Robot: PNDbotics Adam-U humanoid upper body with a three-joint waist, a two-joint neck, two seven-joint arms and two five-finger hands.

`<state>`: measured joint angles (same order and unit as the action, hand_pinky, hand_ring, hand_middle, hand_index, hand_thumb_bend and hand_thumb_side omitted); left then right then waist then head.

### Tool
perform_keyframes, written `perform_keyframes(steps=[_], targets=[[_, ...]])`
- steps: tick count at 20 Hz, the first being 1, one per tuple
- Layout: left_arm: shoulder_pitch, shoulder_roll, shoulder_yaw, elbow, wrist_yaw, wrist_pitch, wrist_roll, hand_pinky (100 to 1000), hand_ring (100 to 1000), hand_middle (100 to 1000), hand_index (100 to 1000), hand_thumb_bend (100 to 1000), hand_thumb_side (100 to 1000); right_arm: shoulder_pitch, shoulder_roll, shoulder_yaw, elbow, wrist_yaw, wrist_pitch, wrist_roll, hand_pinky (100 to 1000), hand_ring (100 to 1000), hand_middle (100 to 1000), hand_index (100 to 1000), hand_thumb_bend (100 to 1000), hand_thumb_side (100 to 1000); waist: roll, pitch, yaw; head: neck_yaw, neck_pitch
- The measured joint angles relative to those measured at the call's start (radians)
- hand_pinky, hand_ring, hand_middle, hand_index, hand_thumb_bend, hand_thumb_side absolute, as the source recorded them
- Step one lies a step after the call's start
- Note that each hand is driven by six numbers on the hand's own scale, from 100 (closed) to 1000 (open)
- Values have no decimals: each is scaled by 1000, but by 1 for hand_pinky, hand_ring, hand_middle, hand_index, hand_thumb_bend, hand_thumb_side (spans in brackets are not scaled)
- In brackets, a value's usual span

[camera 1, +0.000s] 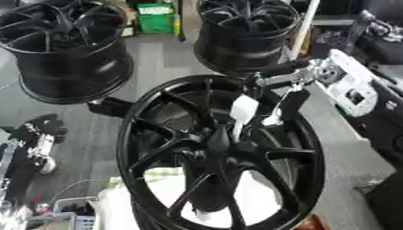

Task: Pull the pin out of the wheel hub.

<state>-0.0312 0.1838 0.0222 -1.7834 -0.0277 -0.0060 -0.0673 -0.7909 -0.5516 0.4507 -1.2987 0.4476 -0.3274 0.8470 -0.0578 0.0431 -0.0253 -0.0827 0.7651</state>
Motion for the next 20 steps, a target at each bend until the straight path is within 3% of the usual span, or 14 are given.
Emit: perform_keyframes(steps=[12,20], targets=[[0,0,-1,-2,0,2,3,752,724,682,795,216,603,0,9,0,0,16,-1,-1,707,669,781,867,240,331,0,1,6,-1,0],[-2,0,-6,-2,0,2,3,752,724,682,795,216,604,-1,10,-1,0,16,-2,-2,688,636,686,781,161,275,0,2,9,-1,0]])
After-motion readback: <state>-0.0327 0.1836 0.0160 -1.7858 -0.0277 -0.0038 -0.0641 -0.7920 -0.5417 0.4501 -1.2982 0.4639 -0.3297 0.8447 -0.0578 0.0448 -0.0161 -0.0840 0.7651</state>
